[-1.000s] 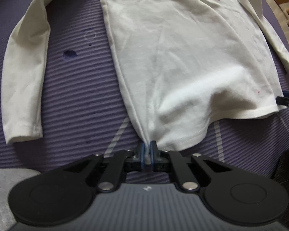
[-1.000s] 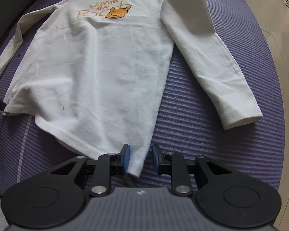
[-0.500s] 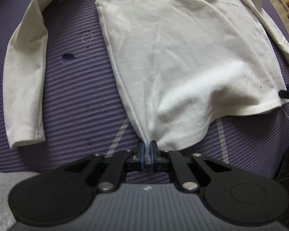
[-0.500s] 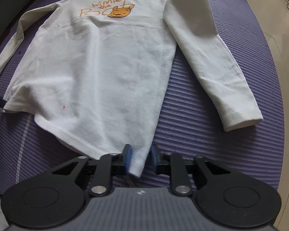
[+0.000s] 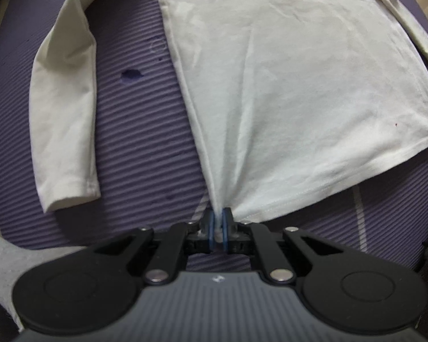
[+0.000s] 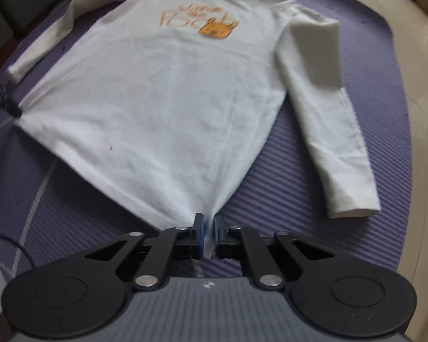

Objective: Fold clothes
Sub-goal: 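Open both grippers to release the hem and lift them away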

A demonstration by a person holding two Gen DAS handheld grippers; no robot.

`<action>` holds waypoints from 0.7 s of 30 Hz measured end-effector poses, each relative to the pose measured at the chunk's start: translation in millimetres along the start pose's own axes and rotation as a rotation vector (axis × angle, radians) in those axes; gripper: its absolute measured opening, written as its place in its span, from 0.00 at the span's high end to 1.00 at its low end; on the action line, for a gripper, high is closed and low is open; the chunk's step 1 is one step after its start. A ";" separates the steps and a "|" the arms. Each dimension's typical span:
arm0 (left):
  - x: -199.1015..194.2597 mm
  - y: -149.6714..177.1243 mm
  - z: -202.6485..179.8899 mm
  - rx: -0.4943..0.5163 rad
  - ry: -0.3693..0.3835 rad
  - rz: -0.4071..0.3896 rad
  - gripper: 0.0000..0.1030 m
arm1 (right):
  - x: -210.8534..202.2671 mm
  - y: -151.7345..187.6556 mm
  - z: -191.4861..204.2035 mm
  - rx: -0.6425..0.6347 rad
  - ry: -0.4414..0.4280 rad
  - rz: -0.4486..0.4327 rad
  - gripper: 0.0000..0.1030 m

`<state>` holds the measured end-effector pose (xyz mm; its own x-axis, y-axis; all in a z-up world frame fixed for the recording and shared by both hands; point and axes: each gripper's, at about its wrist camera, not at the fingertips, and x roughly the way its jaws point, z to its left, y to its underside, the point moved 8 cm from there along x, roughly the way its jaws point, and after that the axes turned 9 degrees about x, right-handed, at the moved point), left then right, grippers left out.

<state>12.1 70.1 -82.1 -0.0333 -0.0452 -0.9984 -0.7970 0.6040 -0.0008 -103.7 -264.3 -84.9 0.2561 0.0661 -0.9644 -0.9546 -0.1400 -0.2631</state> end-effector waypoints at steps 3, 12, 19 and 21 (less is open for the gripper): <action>5.3 -4.5 -5.8 0.019 -0.014 0.012 0.95 | 1.3 0.8 3.3 -0.041 0.004 0.020 0.96; 6.9 -13.8 -12.2 0.033 -0.012 0.004 0.37 | 0.4 -7.2 -15.3 0.048 -0.027 0.006 0.67; -13.9 -33.1 -17.5 0.078 -0.094 -0.070 0.09 | -17.4 -37.5 -56.5 0.143 0.028 -0.089 0.55; -21.4 -39.5 -17.9 0.081 -0.107 -0.099 0.07 | -20.9 -53.6 -75.4 0.184 0.064 -0.124 0.54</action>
<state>33.5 33.0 -59.8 0.1109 -0.0257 -0.9935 -0.7417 0.6632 -0.0999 -46.4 -332.6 -52.7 0.3765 0.0078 -0.9264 -0.9255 0.0477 -0.3758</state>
